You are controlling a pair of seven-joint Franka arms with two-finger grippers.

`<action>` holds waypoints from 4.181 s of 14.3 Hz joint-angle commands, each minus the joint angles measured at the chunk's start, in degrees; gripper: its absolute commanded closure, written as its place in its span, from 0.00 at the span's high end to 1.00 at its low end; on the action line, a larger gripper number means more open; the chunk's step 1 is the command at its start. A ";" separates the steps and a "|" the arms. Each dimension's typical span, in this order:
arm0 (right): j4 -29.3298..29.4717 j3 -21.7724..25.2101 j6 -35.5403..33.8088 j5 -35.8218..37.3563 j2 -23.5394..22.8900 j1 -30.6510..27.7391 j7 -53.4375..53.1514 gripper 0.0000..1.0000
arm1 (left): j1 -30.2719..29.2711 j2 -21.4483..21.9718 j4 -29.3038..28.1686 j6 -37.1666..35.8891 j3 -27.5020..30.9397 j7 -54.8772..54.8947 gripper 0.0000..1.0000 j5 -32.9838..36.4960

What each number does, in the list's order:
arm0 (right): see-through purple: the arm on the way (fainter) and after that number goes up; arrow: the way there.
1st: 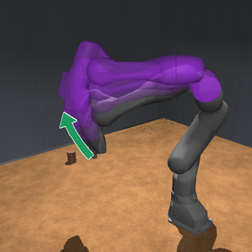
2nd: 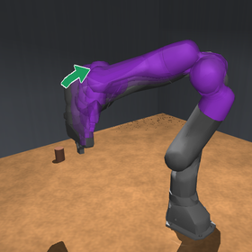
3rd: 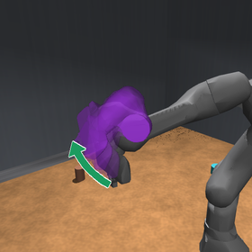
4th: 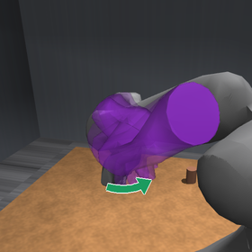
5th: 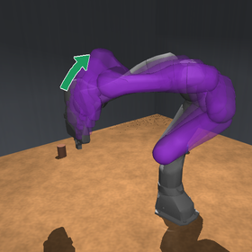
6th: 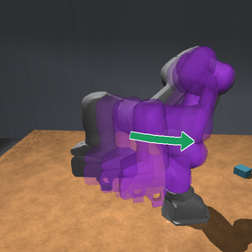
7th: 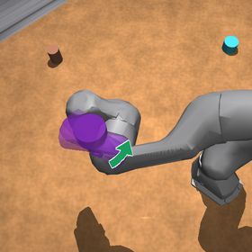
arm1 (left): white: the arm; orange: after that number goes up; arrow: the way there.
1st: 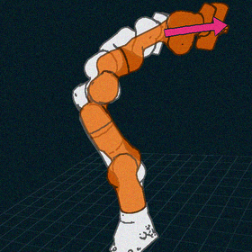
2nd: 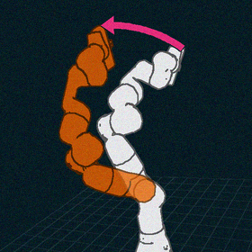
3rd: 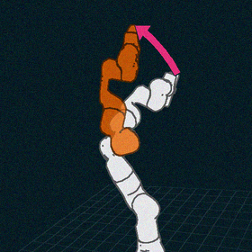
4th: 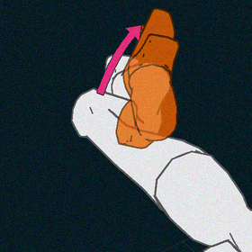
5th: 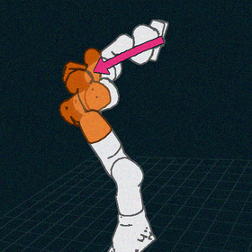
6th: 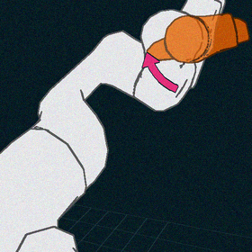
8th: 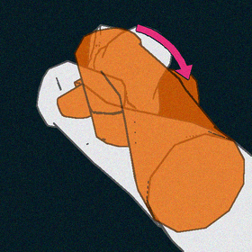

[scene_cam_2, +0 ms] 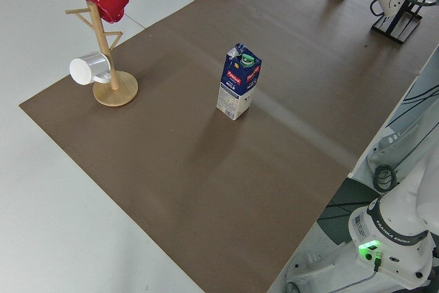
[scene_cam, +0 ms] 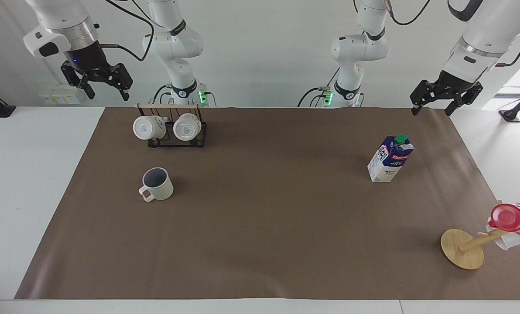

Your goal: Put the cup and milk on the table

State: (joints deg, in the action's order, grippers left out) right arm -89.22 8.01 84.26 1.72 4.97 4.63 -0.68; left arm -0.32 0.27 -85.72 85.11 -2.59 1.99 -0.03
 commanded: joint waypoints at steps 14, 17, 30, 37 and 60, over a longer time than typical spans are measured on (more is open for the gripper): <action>-1.22 -0.45 0.56 -0.31 1.27 -0.67 -0.38 1.00 | -0.65 -0.18 1.17 -1.00 -0.23 -0.14 1.00 -0.85; -1.22 -0.45 0.56 -0.31 1.27 -0.67 -0.38 1.00 | -0.65 -0.18 1.17 -1.00 -0.23 -0.14 1.00 -0.85; -1.40 -0.45 0.56 -0.31 1.27 -0.58 -0.38 1.00 | -0.65 -0.18 1.17 -1.00 -0.23 -0.14 1.00 -0.85; -1.49 -0.45 0.56 -0.31 1.44 -0.67 -0.38 1.00 | -0.65 -0.18 1.17 -1.00 -0.23 -0.14 1.00 -0.85; -15.02 -1.15 25.41 -0.67 -6.98 4.87 -2.40 1.00 | -0.65 -0.18 1.17 -1.00 -0.23 -0.14 1.00 -0.85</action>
State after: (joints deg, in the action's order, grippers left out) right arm -103.40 6.96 106.66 1.44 0.02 9.99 -2.18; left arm -0.32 0.27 -85.72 85.11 -2.59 1.99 -0.03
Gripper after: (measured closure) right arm 0.000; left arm 0.000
